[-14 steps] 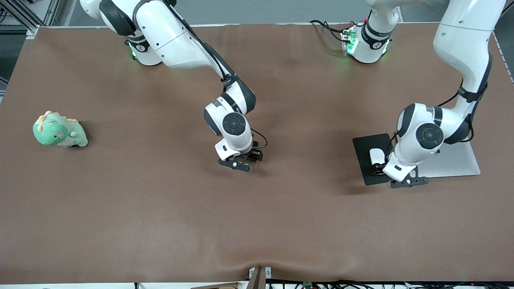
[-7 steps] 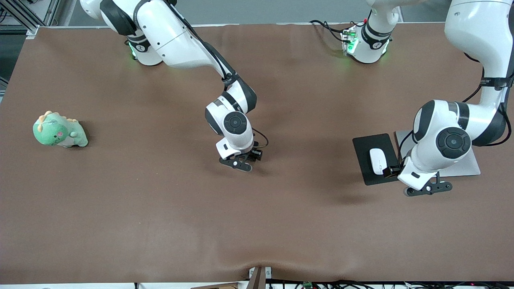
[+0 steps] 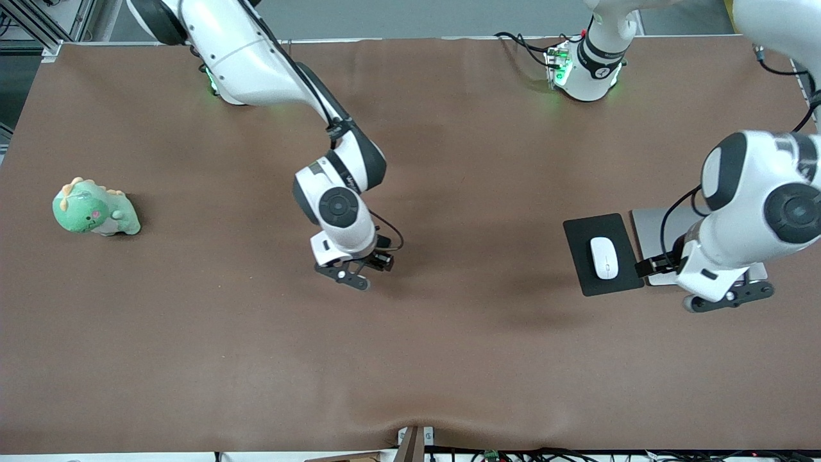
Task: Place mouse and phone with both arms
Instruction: 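Carry the phone toward the plush toy while the left gripper withdraws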
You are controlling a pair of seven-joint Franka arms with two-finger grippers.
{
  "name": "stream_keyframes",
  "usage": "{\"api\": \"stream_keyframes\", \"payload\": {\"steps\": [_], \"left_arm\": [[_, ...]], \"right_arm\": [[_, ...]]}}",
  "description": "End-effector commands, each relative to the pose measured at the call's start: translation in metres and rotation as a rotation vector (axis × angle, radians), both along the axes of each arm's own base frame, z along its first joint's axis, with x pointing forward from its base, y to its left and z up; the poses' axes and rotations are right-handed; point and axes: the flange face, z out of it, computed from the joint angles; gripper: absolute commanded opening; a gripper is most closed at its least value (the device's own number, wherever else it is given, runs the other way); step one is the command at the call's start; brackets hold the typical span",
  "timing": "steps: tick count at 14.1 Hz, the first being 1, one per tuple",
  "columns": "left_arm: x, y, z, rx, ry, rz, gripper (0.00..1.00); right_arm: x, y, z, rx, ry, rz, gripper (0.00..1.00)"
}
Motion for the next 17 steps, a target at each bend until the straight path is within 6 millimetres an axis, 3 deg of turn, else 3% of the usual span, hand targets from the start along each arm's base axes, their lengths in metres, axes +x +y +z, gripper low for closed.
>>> {"api": "stream_keyframes", "payload": {"steps": [1, 4, 8, 11, 17], "left_arm": [[-0.015, -0.006, 0.049, -0.002, 0.000, -0.002, 1.00], [-0.020, -0.005, 0.080, -0.060, 0.031, 0.029, 1.00], [-0.037, -0.016, 0.118, -0.103, -0.001, 0.029, 1.00], [-0.050, -0.017, 0.146, -0.096, -0.038, 0.017, 1.00], [-0.066, -0.030, 0.168, -0.097, -0.051, -0.013, 1.00]], "right_arm": [[0.000, -0.066, 0.032, 0.002, 0.010, 0.050, 0.05], [0.010, -0.123, 0.055, 0.006, 0.000, 0.105, 0.06], [0.012, -0.194, 0.071, 0.004, 0.000, 0.180, 0.06], [0.011, -0.265, 0.073, 0.002, 0.011, 0.252, 0.07], [0.001, -0.412, 0.056, 0.014, 0.041, 0.421, 0.06]]}}
